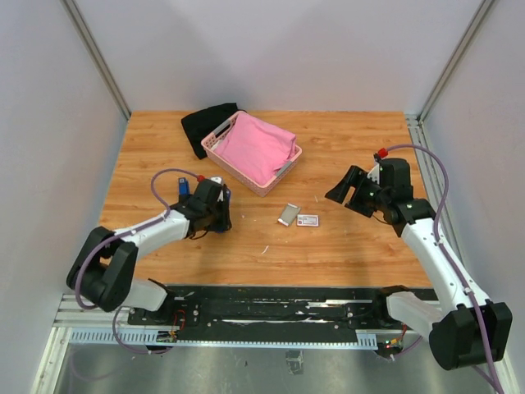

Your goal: Load the staples into the stapler

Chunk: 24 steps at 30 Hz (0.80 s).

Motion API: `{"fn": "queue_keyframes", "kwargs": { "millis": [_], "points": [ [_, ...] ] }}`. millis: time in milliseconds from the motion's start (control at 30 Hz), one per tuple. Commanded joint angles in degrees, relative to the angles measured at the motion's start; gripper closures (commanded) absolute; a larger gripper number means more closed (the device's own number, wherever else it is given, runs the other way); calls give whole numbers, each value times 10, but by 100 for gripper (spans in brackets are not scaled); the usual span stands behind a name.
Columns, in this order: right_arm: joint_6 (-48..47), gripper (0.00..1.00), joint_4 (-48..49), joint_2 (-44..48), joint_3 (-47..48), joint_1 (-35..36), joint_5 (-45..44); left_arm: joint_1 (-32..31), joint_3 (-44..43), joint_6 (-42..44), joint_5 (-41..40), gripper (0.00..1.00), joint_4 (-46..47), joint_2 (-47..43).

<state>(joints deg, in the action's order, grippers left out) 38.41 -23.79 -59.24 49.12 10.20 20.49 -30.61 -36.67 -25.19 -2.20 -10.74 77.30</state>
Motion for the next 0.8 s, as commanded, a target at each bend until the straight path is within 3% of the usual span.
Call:
{"fn": "queue_keyframes", "kwargs": {
  "millis": [0, 300, 400, 533, 767],
  "points": [
    [-20, 23, -36, 3, 6, -8, -31, 55, -54, -17, -31, 100, -17, 54],
    [-25, 22, -48, 19, -1, -8, -48, 100, -101, -6, -11, 97, -11, 138],
    [-32, 22, -54, 23, -3, -8, -58, 102, -103, -5, -7, 62, -6, 141],
    [-41, 22, -61, 24, -2, -7, -66, 102, -105, -4, -11, 34, -3, 137],
    [-51, 22, -69, 31, 0, -8, -71, 103, -101, 0, -13, 23, 0, 118]
  ]
}}
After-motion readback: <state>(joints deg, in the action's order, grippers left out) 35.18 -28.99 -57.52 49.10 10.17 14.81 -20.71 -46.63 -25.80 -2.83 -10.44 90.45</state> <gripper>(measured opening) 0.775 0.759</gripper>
